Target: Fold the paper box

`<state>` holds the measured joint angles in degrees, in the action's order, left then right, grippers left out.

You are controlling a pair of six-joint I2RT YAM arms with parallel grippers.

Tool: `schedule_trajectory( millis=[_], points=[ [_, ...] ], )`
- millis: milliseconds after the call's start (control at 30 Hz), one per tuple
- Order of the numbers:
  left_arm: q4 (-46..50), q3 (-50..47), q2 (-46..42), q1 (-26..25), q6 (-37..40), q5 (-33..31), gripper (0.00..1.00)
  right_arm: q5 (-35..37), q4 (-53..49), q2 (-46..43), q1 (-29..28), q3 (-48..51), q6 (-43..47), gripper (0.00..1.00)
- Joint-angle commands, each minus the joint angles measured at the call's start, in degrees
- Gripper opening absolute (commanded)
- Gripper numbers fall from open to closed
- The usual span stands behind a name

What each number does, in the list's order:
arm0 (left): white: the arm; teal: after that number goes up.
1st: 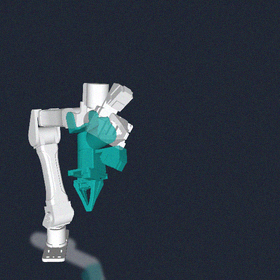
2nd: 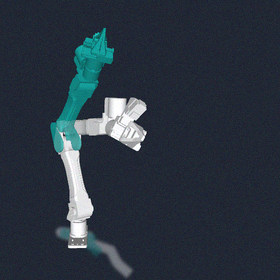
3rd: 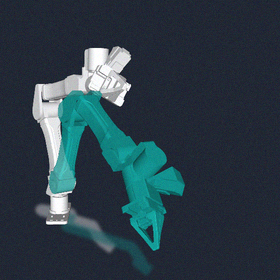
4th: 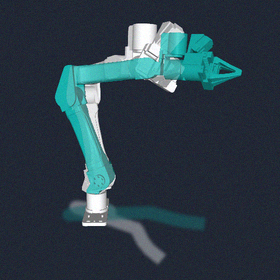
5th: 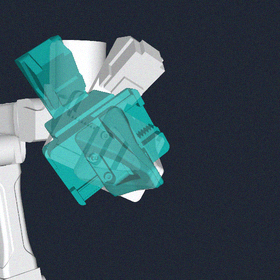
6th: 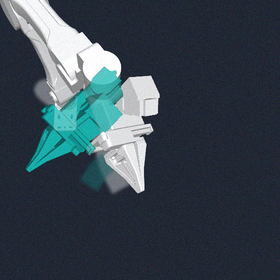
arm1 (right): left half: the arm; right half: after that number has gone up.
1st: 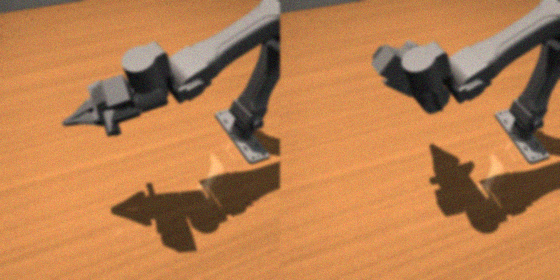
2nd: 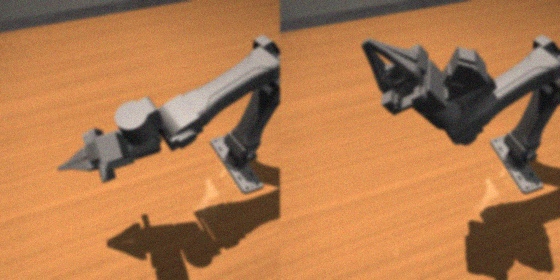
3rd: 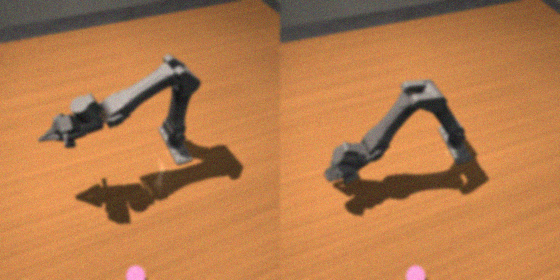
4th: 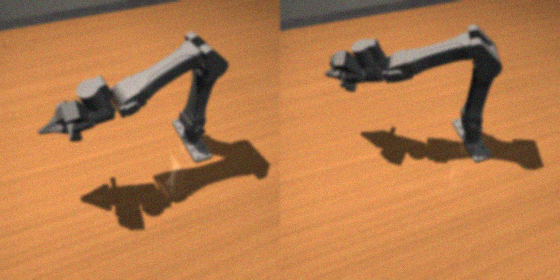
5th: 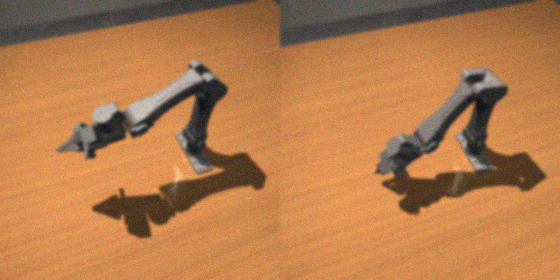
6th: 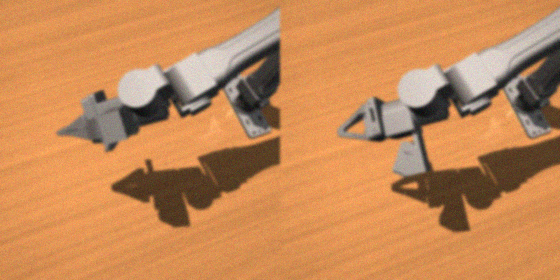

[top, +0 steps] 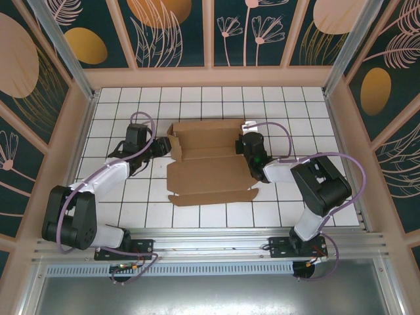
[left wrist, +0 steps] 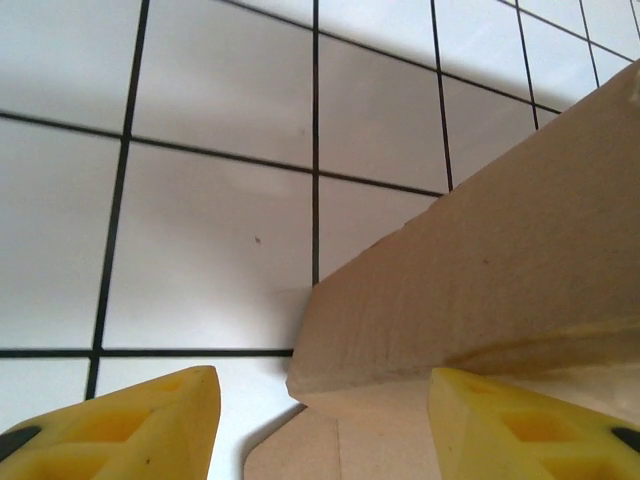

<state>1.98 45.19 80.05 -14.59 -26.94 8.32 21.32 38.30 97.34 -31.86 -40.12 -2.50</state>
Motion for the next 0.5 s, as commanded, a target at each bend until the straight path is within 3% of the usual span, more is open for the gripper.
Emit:
schedule_trajectory(
  millis=[0,233,467],
  points=[
    [0.48,3.29,1.08,-0.46,5.21,-1.98,0.56,-0.61,-1.73,0.73,-0.05,-1.01,-1.16,0.0],
    [-4.07,4.14,3.44,-1.7,6.74,2.2,0.59,-0.73,-2.01,0.31,-0.13,-1.01,-1.19,0.0],
    [-8.14,1.08,2.49,-3.14,8.4,1.44,0.6,-0.75,-1.64,0.03,-0.13,-0.32,-1.53,0.0]
  ],
)
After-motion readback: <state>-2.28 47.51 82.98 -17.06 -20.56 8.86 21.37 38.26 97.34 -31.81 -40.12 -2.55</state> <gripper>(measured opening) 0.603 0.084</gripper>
